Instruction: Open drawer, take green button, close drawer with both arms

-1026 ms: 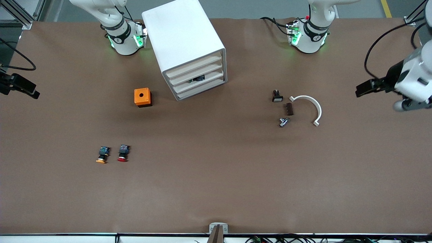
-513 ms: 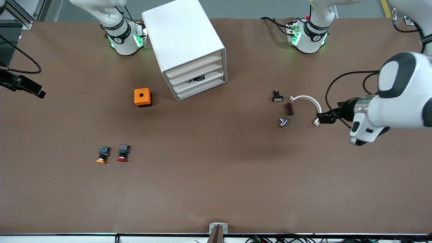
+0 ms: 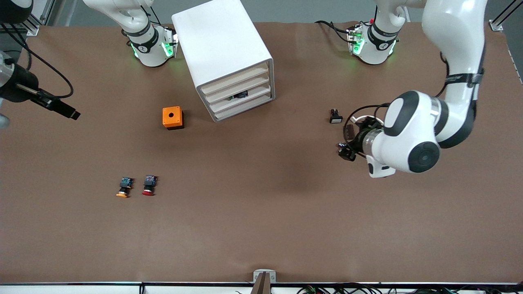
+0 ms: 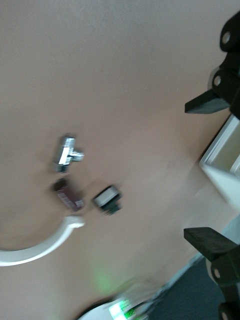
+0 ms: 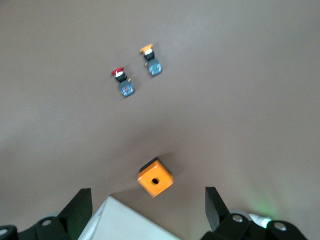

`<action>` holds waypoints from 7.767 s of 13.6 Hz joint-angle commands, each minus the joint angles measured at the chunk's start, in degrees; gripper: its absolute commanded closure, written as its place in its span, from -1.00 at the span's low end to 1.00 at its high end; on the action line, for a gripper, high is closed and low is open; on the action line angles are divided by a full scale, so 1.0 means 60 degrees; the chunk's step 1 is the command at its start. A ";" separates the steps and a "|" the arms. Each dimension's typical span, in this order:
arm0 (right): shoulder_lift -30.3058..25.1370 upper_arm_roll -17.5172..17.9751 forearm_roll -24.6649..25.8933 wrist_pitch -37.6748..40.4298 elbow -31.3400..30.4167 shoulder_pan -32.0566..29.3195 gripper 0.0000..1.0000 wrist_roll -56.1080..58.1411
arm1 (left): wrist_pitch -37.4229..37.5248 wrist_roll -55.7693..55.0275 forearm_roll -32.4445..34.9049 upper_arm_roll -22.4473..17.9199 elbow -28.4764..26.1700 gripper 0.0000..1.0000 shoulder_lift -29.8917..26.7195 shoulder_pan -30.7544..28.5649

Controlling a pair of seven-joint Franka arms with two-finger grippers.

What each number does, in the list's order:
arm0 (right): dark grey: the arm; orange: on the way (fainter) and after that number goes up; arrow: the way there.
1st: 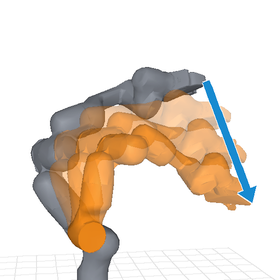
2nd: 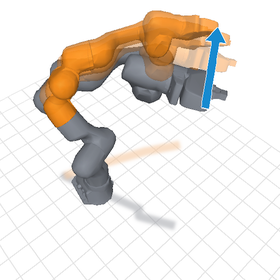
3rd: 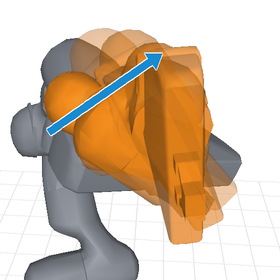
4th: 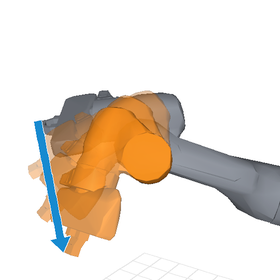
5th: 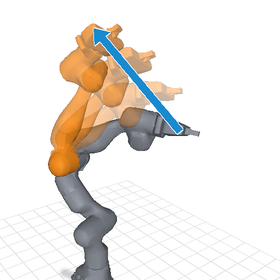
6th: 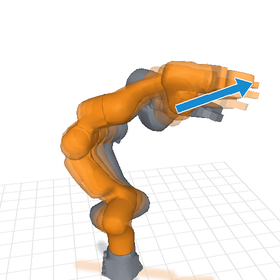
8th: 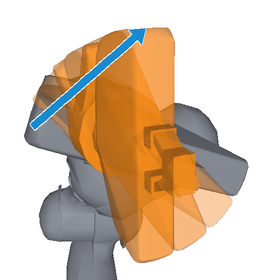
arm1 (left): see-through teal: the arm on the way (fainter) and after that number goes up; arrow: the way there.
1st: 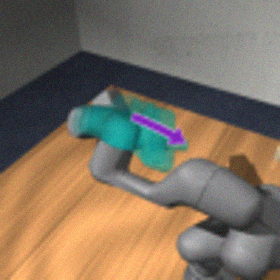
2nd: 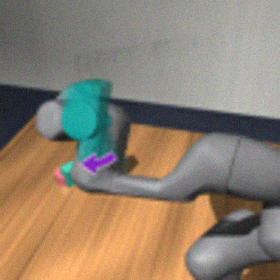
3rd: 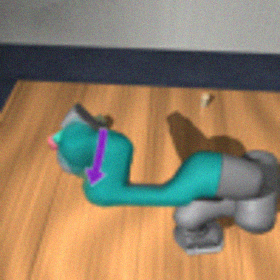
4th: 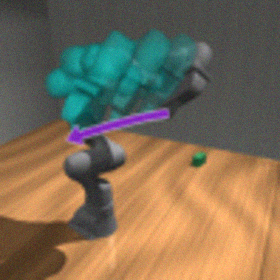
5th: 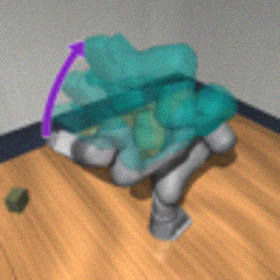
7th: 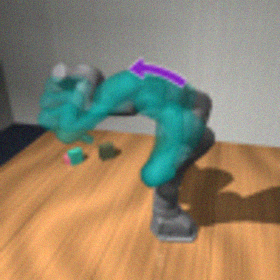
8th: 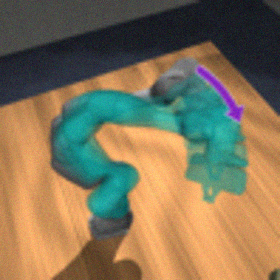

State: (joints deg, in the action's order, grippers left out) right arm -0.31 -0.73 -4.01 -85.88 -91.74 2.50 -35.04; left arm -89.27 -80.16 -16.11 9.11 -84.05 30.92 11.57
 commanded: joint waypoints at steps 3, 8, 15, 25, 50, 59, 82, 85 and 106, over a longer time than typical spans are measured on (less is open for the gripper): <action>-0.0139 -0.0025 -0.0414 0.0134 -0.0383 0.0505 -1.00 -0.1949 | -0.1493 -0.3916 -0.1221 -0.0024 0.0268 -0.99 0.1348 0.0677; -0.0095 -0.0025 -0.1074 0.0105 -0.0559 0.0796 -1.00 -0.3298 | -0.2510 -0.5683 -0.2746 -0.0024 0.0239 -0.98 0.2008 0.1439; -0.0036 -0.0025 -0.1103 0.0017 -0.0779 0.1470 -1.00 -0.4544 | -0.2452 -0.7673 -0.4140 -0.0024 0.0167 -0.91 0.2361 0.1660; 0.0169 -0.0025 -0.1162 -0.1272 -0.1423 0.3067 -1.00 -0.6932 | -0.2422 -0.9754 -0.5003 -0.0024 0.0180 -0.85 0.2858 0.2290; 0.1486 -0.0025 -0.1352 -0.3923 -0.1541 0.5134 -0.99 -0.9950 | 0.0200 -0.8834 -0.6001 0.0122 0.0210 0.98 0.3504 0.3756; 0.2248 -0.0040 -0.1338 -0.5211 -0.1541 0.6041 -0.99 -1.0990 | 0.0083 -0.7428 -0.5913 -0.0916 0.0942 0.97 0.3621 0.3038; 0.4197 -0.0069 -0.0591 -0.8449 -0.2858 0.7990 -0.89 -1.2178 | -0.0136 -0.2494 -0.5066 -0.5005 0.2026 -0.99 0.2625 0.2950; 0.4197 -0.0084 -0.0561 -0.8465 -0.2903 0.8035 -0.48 -1.2178 | -0.0151 -0.1191 -0.4669 -0.5005 0.2056 -0.99 0.2552 0.2935; 0.3933 -0.0113 -0.0620 -0.6194 -0.1249 0.4830 0.99 -0.2122 | -0.0532 0.1054 -0.2267 -0.4961 0.2334 -0.99 0.1833 0.3916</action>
State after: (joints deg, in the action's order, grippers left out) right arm 23.74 -2.32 -8.03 -123.78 -99.98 35.49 -55.18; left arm -91.68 -75.37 -31.83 -20.40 -69.21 42.34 34.37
